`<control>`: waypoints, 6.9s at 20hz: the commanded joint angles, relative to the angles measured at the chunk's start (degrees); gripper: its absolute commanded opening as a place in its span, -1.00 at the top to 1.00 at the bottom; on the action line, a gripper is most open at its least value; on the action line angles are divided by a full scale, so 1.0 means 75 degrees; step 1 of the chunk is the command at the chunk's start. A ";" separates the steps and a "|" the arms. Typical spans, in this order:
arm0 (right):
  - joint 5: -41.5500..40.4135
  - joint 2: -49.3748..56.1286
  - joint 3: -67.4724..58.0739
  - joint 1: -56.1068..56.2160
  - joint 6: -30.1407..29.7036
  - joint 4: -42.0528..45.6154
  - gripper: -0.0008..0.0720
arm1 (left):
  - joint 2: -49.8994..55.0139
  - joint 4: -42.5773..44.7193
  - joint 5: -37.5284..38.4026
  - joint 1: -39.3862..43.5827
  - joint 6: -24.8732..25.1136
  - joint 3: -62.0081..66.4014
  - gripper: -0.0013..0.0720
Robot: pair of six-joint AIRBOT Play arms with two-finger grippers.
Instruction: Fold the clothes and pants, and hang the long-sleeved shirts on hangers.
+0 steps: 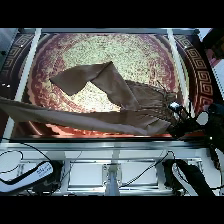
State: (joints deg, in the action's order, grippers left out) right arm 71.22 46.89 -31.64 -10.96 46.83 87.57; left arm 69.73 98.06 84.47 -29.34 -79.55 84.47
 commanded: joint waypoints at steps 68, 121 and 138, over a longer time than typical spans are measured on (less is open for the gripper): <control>-0.0289 0.1437 -0.4173 -0.0009 -0.0685 0.1087 0.90 | 0.2005 -0.6484 -0.2008 -0.2052 -0.1172 0.1711 0.92; 0.4497 0.3083 -0.4115 -0.0009 0.1413 -0.0382 -0.53 | 0.3232 0.2588 0.2180 -0.1035 -0.1288 -0.0664 -0.93; 0.1900 0.4943 -0.5878 -0.4380 0.1495 -0.5324 0.85 | 0.2413 -0.0947 0.0125 -0.0851 -0.0469 0.0574 0.90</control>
State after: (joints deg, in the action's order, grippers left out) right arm 74.65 78.83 -77.80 -35.24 67.57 69.80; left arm 88.03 99.59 88.38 -35.57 -83.57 88.64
